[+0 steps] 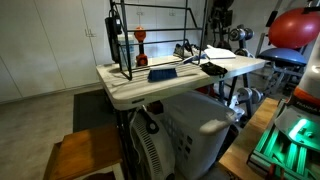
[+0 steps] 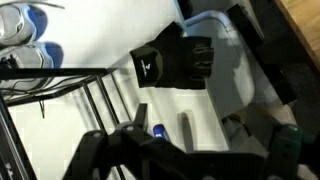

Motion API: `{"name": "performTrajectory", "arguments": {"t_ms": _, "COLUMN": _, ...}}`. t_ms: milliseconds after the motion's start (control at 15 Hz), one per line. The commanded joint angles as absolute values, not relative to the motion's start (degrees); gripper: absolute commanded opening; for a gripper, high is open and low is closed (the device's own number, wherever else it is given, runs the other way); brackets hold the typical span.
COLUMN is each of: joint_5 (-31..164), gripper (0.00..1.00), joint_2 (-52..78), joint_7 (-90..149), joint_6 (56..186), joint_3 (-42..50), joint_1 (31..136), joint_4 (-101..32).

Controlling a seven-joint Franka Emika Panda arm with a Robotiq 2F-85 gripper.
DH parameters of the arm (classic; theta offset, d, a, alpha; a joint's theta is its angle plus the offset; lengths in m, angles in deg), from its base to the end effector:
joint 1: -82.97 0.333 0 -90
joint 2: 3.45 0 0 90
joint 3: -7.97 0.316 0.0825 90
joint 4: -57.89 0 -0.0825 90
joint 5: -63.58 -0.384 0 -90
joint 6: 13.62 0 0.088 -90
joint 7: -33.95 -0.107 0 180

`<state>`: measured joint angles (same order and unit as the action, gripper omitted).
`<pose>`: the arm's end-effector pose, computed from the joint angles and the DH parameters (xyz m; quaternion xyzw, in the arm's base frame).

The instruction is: Pick up the blue brush and use it to brush the second rail of the rack and then place it to the right side of the shoe rack when done brushing

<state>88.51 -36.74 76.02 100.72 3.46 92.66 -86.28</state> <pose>0.3816 0.0070 0.4847 0.8618 0.4739 -0.0262 0.1788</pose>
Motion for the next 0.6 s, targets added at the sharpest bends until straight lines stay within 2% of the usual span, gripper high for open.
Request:
{"name": "performTrajectory", "arguments": {"t_ms": 0, "joint_5": 83.1, "gripper": 1.00, "joint_2": -34.1, "joint_7": 85.5, "joint_6": 111.0, "joint_3": -0.9, "joint_1": 94.1, "joint_4": -88.5}}
{"name": "performTrajectory", "arguments": {"t_ms": 533, "joint_5": 62.4, "gripper": 1.00, "joint_2": -25.9, "joint_7": 111.3, "joint_6": 127.1, "joint_3": -7.0, "joint_1": 96.6, "joint_4": -91.4}}
